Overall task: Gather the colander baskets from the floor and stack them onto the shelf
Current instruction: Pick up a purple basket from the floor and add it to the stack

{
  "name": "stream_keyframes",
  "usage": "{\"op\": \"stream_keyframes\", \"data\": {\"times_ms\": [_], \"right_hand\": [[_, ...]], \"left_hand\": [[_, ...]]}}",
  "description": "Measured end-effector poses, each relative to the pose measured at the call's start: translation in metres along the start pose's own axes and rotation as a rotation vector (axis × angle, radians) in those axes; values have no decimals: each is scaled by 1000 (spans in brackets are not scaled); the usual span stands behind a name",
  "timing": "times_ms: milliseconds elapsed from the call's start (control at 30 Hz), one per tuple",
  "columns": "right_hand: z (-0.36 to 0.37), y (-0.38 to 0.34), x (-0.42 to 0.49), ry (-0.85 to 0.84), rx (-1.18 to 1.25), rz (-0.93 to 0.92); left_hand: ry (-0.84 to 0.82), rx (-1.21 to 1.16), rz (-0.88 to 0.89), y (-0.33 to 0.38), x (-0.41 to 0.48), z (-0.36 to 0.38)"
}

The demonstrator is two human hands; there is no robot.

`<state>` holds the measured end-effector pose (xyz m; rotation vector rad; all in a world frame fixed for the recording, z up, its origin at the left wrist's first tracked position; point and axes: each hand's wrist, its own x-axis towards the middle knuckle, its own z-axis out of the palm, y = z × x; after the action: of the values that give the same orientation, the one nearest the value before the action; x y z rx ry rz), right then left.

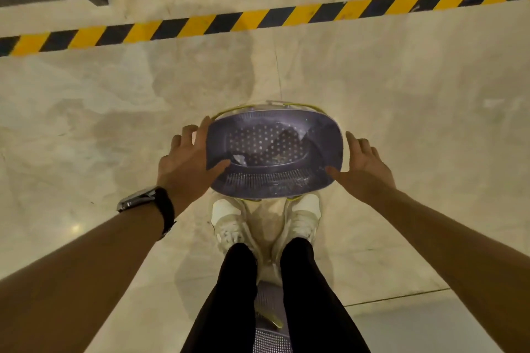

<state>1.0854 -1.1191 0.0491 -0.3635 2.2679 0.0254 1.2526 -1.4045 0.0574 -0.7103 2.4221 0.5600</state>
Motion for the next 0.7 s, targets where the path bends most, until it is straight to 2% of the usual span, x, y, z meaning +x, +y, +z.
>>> {"op": "stream_keyframes", "data": {"times_ms": [67,167,233,367,467,700], "right_hand": [[14,2,6,6,94,31],[28,1,13,45,305,95],[35,-3,17,95,516,127],[42,-14,29,114,969,265],[46,-16,40,94,1130,415],[47,-21,39,156,1265,499]], "left_hand": [[56,-154,-86,-2,6,16],[105,-466,-330,-5,13,40],[113,-672,-467,-5,15,51],[172,-964,-596,0,20,63],[176,-1042,-625,0,25,70],[340,-969,-630,11,22,67]]}}
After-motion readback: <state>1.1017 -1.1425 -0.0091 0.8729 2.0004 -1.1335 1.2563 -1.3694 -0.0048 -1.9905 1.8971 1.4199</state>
